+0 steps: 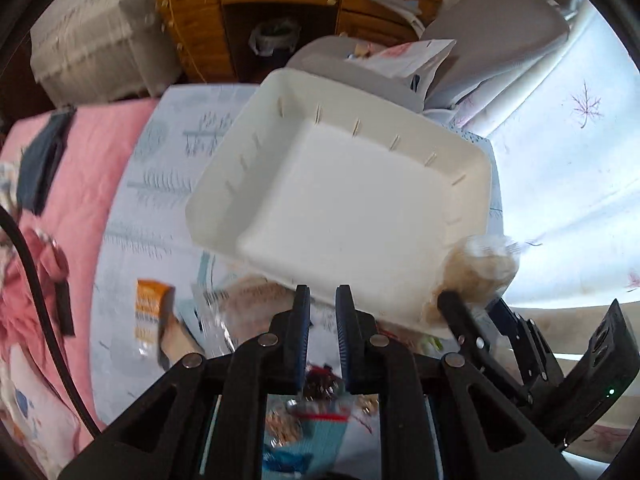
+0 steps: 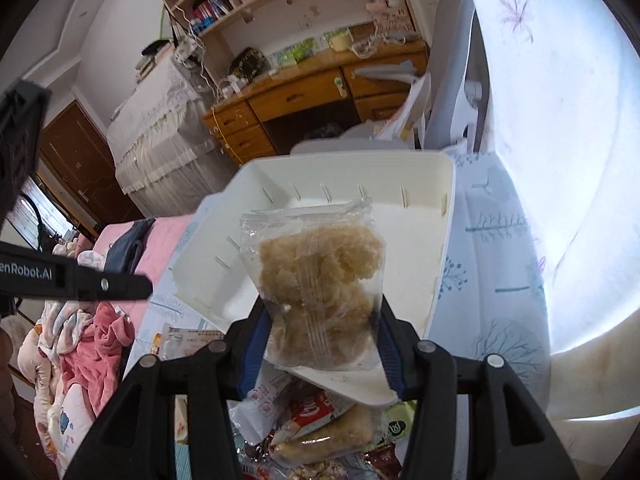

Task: Organize snacks
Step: 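Lower the puffed-snack bag into the basket and open the right tool while the left tool releases the red candy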

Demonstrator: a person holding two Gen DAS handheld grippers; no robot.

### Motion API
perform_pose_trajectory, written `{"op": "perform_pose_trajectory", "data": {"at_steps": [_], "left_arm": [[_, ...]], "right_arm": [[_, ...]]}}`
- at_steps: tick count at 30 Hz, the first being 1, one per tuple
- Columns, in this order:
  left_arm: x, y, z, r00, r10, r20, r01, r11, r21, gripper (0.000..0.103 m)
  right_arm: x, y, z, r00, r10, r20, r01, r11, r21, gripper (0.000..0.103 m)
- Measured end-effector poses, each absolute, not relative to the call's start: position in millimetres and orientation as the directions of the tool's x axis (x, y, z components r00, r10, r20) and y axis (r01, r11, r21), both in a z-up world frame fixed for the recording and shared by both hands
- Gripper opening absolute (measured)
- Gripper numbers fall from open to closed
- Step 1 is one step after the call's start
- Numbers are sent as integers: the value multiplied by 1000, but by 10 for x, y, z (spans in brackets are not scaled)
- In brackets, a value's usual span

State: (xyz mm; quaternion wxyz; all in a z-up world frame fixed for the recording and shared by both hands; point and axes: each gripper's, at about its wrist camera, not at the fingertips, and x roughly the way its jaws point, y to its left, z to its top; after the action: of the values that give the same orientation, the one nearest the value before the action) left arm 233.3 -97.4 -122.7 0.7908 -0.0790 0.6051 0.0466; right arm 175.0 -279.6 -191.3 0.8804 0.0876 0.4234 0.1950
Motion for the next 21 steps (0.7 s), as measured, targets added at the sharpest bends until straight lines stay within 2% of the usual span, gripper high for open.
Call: {"op": "perform_pose_trajectory", "data": {"at_steps": [1,3,8,12,17,21], "left_arm": [[2357,-1006,-1256,275,-2,-962,-159,986,-48,11],[2369,-1039,-1292,279,15,-960,-153,988,-29,11],[2349,-1098,-1312,261,60,-963,-151,988,20,12],[2221,-1106,-1248,271,47,-962,-145,989,8,14],[2016,-1054,-1145,290,28,-957,-141,990,-14,30],[1804,-957,-1075,295,10,-955,-126,992,-28,33]], "right_arm": [[1767,-2790,-1938,558,409,-722,-260,913,315,72],[1752,-2814,-1951,564,410,-717,-249,912,325,80],[1717,-2882,-1944,567,413,-713,-225,910,348,81],[1630,-2955,-1899,568,413,-712,-198,908,368,81],[1432,-3003,-1774,587,416,-695,-179,903,390,81],[1244,-2962,-1660,611,406,-680,-157,903,399,81]]}}
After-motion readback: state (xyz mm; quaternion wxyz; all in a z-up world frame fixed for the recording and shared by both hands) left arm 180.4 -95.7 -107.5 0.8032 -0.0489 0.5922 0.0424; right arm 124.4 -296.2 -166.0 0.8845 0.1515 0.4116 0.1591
